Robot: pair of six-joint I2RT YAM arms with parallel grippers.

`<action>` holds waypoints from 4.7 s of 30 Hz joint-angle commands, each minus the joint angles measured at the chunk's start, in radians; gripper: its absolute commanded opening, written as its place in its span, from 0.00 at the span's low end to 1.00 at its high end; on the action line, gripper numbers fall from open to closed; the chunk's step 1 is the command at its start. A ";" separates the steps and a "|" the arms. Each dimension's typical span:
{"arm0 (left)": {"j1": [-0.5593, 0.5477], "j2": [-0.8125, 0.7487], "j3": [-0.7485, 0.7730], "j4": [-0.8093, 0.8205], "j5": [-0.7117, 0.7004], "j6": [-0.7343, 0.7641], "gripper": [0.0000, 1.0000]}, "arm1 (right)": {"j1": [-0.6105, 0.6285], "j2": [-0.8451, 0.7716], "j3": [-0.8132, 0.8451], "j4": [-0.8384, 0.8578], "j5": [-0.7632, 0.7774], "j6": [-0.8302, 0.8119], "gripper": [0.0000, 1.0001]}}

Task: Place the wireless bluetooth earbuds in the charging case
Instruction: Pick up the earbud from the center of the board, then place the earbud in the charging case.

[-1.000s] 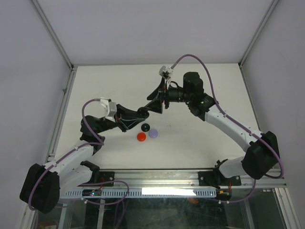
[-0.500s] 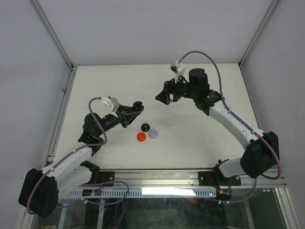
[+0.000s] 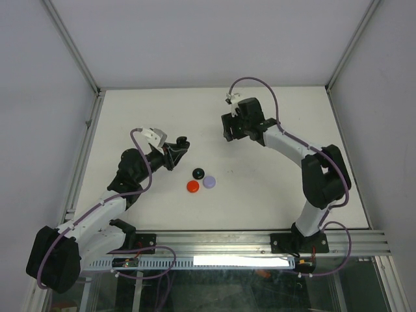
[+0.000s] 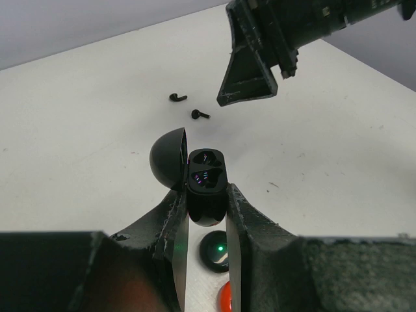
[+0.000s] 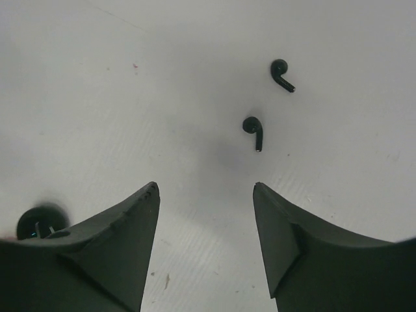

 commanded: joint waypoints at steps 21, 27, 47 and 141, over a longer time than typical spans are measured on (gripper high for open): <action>-0.004 -0.021 0.046 -0.035 -0.079 0.049 0.00 | -0.018 0.388 0.267 0.043 0.172 -0.025 0.43; -0.003 -0.025 0.046 -0.038 -0.073 0.051 0.00 | -0.018 0.420 0.289 0.010 0.196 -0.033 0.40; -0.001 -0.023 0.045 -0.008 0.014 0.041 0.00 | 0.009 0.271 0.174 -0.097 0.164 -0.019 0.20; -0.012 0.147 0.005 0.822 0.341 -0.567 0.00 | 0.247 -0.452 -0.361 0.897 -0.493 0.120 0.20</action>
